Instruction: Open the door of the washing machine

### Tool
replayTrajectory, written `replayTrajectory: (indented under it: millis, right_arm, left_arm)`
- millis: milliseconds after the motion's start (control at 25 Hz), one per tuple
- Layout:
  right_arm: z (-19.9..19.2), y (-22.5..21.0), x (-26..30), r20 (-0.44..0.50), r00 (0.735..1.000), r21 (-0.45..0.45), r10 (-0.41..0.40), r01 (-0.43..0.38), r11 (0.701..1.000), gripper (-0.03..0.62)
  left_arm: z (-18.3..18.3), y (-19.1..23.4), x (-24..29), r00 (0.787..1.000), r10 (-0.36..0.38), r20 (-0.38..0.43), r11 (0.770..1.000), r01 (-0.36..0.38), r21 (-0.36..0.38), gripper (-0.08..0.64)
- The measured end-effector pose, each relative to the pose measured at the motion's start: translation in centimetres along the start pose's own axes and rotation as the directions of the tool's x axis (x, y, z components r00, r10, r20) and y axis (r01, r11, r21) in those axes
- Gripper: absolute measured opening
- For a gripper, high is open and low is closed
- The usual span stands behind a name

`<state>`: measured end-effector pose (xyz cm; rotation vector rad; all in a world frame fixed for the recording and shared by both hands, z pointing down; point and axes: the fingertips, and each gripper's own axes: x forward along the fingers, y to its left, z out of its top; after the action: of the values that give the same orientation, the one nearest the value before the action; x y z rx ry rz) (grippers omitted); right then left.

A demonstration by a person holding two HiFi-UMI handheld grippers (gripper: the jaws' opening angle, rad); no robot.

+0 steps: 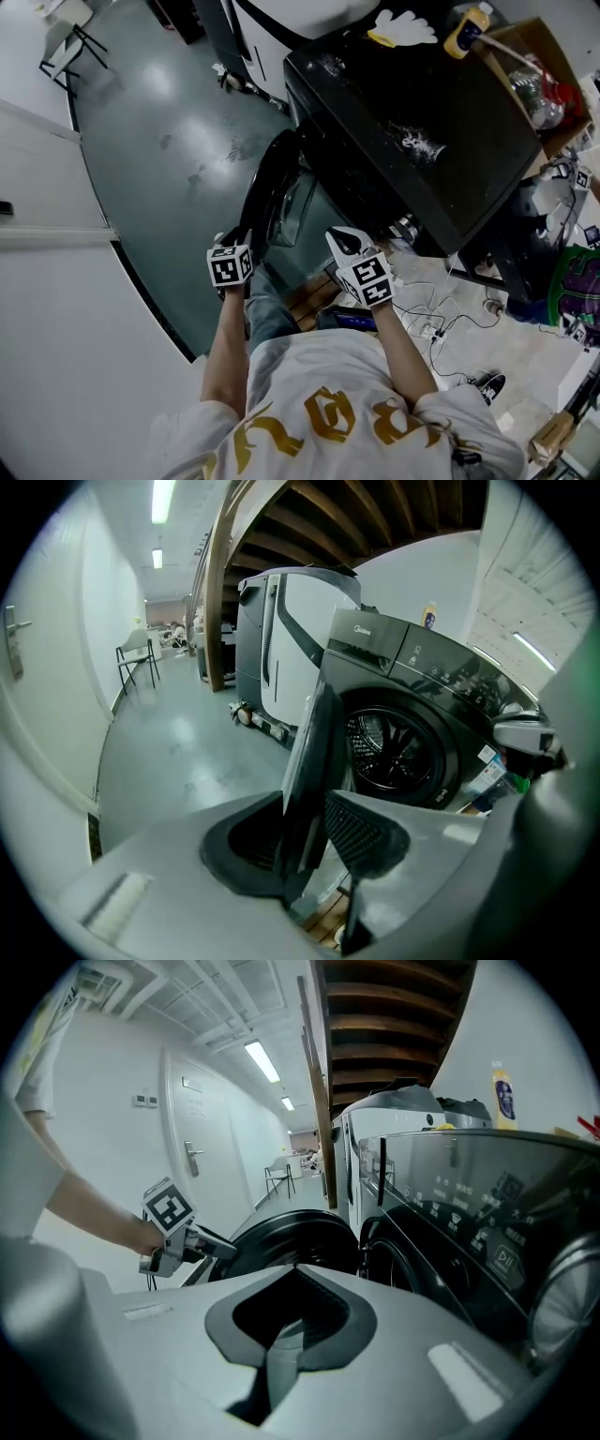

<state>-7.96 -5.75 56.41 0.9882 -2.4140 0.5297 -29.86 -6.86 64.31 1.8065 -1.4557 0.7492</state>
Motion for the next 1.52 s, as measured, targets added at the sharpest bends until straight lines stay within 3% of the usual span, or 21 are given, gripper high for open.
replayTrajectory:
  millis: [160, 600, 1520]
  right_arm:
    - [0.6, -0.4, -0.6, 0.011, 1.0, 0.066, -0.003, 0.003, 0.998, 0.021]
    - [0.9, 0.3, 0.4, 0.001, 1.0, 0.038, 0.012, -0.012, 0.999, 0.021]
    - [1.1, 1.0, 1.2, -0.014, 1.0, 0.015, 0.017, -0.017, 1.0, 0.021]
  left_arm:
    - [0.3, 1.0, -0.1, 1.0, 0.025, 0.004, 1.0, -0.025, 0.009, 0.135]
    - [0.6, 2.3, 0.0, 0.997, 0.077, -0.03, 0.997, -0.076, 0.03, 0.14]
    - [0.8, 2.5, -0.2, 0.997, 0.071, -0.028, 0.997, -0.07, 0.044, 0.14]
